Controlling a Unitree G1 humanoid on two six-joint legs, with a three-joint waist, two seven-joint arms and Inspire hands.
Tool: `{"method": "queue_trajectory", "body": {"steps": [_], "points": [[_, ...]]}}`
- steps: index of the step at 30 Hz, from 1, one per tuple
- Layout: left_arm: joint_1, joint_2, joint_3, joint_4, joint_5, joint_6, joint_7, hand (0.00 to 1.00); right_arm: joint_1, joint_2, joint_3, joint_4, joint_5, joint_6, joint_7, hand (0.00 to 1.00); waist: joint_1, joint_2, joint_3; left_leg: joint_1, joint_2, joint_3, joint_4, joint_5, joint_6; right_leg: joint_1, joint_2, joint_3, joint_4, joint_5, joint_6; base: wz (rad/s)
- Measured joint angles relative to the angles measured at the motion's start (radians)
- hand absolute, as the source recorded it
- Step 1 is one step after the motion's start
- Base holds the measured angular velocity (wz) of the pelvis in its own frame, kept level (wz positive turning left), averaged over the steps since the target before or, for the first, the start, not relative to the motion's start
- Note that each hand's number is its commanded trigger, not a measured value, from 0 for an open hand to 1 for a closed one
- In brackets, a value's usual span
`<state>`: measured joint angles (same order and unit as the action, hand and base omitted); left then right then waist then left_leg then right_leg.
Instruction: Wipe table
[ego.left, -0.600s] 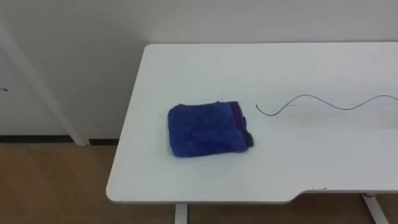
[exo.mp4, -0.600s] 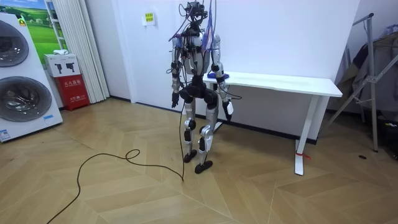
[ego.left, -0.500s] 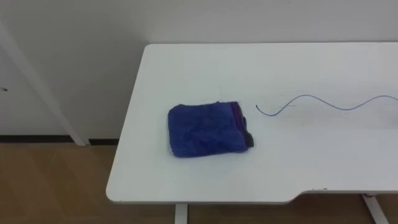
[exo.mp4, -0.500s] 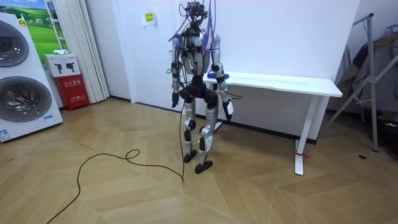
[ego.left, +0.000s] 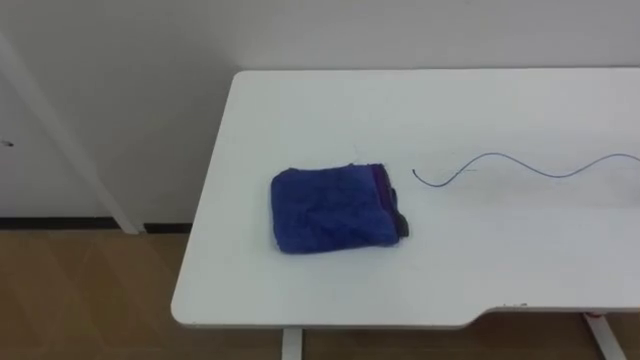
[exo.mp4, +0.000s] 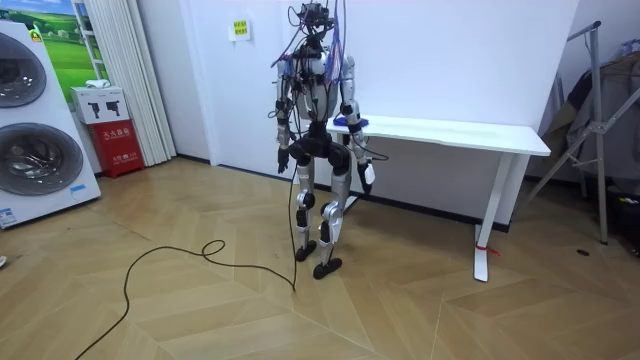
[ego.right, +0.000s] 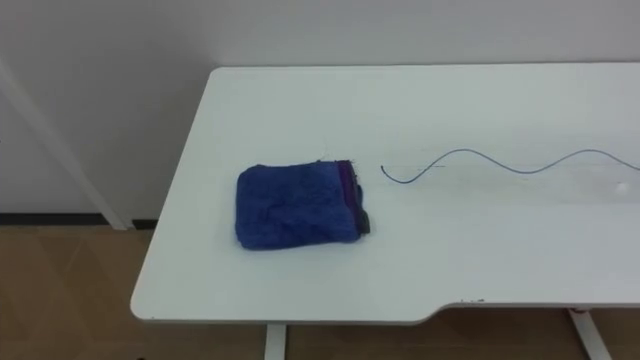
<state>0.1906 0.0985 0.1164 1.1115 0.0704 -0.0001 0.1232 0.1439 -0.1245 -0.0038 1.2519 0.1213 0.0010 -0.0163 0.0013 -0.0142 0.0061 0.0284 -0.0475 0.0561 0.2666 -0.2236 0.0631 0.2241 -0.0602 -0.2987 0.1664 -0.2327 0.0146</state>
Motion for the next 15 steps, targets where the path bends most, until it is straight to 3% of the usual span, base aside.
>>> {"method": "queue_trajectory", "body": {"steps": [4,10,13,15], "points": [[0.011,0.001,0.036,-0.001,0.001,0.005,0.0,0.0,0.017,-0.004,-0.08,0.026,0.069,0.002,-0.02,0.0,-0.001,-0.004,-0.0018,0.015,0.0,0.002,-0.011,0.001,-0.001,0.0,0.001,0.023,0.0,0.0,0.0,-0.06],[0.026,0.034,0.159,-0.002,0.012,0.024,-0.019,0.0,0.036,-0.064,-0.305,0.066,0.08,0.025,-0.089,0.0,-0.047,-0.016,-0.0044,0.035,-0.001,0.012,-0.02,0.001,0.0,0.014,-0.001,0.021,0.001,0.0,0.0,-0.02],[0.028,0.073,0.188,-0.016,0.012,0.037,-0.027,0.0,0.016,-0.131,-0.433,0.065,0.086,0.045,-0.137,0.0,-0.078,-0.032,-0.0024,0.032,-0.004,0.007,-0.025,0.006,0.002,0.009,-0.002,0.021,0.001,0.0,0.0,-0.02],[0.02,0.103,0.19,-0.02,0.011,0.038,-0.028,0.0,-0.019,-0.2,-0.503,0.056,0.078,0.046,-0.191,0.0,-0.088,-0.044,-0.0021,0.03,-0.004,0.016,-0.03,0.009,0.002,0.001,-0.004,0.025,0.002,-0.001,0.002,-0.13]]}}
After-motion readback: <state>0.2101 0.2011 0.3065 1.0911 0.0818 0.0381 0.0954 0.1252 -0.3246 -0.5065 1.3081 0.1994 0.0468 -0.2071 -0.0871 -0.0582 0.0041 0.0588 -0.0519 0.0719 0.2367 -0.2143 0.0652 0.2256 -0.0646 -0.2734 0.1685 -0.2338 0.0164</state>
